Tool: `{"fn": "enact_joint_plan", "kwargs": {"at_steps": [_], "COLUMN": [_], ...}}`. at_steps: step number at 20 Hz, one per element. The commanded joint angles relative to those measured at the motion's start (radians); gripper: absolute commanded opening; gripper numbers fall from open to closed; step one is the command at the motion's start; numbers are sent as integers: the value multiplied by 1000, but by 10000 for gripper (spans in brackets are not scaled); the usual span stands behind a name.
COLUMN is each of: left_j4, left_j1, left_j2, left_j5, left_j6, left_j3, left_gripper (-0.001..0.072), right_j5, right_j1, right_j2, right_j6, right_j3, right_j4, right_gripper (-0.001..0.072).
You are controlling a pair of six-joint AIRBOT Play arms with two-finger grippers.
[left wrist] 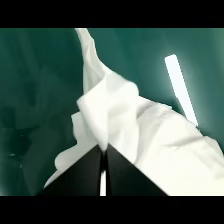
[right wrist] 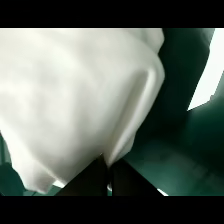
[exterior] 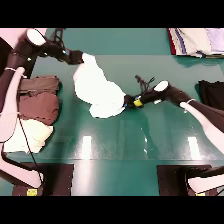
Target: Fold the shirts.
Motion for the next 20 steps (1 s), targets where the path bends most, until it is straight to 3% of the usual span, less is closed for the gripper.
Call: {"fn": "enact_joint_plan", "kwargs": {"at_steps": [1, 5, 10, 14, 16, 20], "left_j4": [85, 77, 77, 77, 84, 127], "left_j1": [1, 0, 0, 0, 0, 0], "left_j2": [138, 381, 686, 877, 924, 911], "left_j5": [2, 4, 22, 165, 244, 274], "left_j6": [1, 1, 0, 0, 0, 0], "left_j3": [46, 104, 150, 152, 186, 224], "left_gripper": [23, 24, 24, 23, 22, 22], "right_j5": [94, 266, 423, 472, 497, 622], "right_j1": [-85, -216, -294, -358, -409, -518], "right_j2": [130, 373, 608, 748, 790, 798], "right_j6": [93, 126, 126, 127, 139, 185], "right_j3": [91, 262, 473, 624, 692, 778], "right_j4": [-273, -446, -468, -468, -467, -465], "right_gripper": [15, 16, 15, 15, 15, 15]}}
